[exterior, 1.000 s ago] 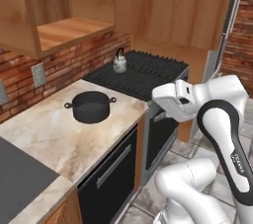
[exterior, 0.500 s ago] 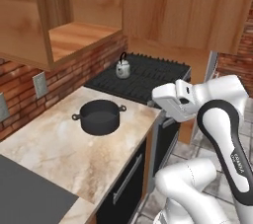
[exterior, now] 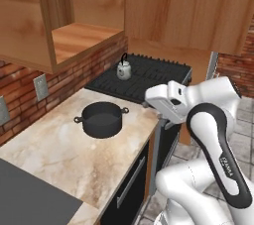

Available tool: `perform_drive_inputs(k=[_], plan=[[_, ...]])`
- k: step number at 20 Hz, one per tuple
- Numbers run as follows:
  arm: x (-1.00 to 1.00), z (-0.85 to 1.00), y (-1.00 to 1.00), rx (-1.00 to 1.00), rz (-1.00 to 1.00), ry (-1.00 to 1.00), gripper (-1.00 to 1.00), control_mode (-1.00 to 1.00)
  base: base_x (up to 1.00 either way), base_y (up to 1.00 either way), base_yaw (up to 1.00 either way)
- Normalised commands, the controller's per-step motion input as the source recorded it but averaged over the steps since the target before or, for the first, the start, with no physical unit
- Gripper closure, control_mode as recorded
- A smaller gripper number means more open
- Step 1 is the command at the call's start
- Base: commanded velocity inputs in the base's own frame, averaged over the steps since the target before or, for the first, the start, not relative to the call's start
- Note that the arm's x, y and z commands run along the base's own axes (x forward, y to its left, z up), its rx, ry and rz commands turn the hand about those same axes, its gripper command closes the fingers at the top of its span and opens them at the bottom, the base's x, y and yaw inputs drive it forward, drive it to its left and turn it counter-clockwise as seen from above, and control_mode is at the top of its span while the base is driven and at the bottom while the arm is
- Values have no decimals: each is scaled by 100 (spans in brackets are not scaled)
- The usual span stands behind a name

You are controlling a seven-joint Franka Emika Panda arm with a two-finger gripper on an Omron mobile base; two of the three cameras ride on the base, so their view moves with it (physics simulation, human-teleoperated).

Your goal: Pick the kettle from the cabinet and place it on a stove burner. Then pick the pot from the counter and place it on another stove burner. Finally, turn both burners on.

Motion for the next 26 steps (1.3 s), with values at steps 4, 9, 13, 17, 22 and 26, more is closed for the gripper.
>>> perform_drive_inputs(k=[4, 9, 13, 17, 22, 26], plan=[[8, -12, 3, 0, -3, 0, -100, -100, 0, 0, 0], [13, -17, 3, 0, -5, 3, -100, -100, 0, 0, 0], [18, -30, 7, 0, -6, 8, -100, -100, 0, 0, 0], [16, -32, 8, 0, -6, 10, -100, -100, 0, 0, 0], [14, -29, 4, -2, -7, 8, -100, -100, 0, 0, 0], [26, -3, 1, 0, -6, 3, -100, -100, 0, 0, 0]])
